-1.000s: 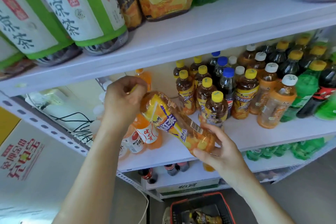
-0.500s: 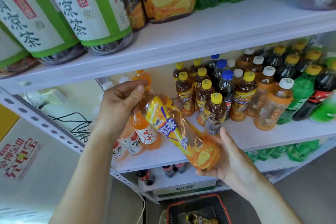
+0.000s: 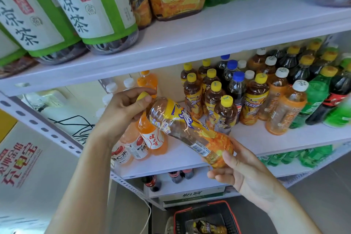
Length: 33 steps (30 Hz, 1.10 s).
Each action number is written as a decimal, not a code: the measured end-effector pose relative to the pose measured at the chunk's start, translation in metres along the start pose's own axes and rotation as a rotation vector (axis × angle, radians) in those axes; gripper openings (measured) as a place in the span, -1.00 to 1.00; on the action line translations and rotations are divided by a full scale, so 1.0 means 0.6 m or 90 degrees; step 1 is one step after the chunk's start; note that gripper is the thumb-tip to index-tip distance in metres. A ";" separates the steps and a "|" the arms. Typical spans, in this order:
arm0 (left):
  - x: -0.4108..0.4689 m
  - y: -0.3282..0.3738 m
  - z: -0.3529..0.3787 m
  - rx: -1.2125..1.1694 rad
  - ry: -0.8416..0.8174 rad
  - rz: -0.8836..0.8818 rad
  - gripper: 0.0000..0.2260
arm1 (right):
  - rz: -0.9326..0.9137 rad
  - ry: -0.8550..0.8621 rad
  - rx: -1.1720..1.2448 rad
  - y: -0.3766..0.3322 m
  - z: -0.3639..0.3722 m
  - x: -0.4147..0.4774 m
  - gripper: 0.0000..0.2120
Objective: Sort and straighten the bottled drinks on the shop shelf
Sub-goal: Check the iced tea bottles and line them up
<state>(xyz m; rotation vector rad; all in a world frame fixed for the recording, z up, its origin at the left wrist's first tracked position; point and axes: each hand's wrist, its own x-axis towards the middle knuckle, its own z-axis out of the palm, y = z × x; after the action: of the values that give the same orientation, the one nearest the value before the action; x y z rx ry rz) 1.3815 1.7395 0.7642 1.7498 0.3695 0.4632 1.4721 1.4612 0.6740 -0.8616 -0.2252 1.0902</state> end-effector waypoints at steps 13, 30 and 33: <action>0.012 -0.020 0.036 0.077 0.169 -0.036 -0.62 | -0.060 0.031 0.001 0.009 0.000 0.005 -0.44; -0.003 -0.039 0.018 0.067 0.032 -0.037 -0.68 | 0.147 0.118 -0.065 0.002 -0.019 0.015 -0.29; 0.000 -0.032 0.027 0.107 0.033 -0.011 -0.81 | 0.153 0.114 -0.063 0.007 -0.025 0.022 -0.41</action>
<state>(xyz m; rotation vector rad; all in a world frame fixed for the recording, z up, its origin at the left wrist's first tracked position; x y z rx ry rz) 1.3893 1.7298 0.7423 1.8974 0.4722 0.4773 1.4836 1.4659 0.6579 -1.0892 -0.0251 1.2238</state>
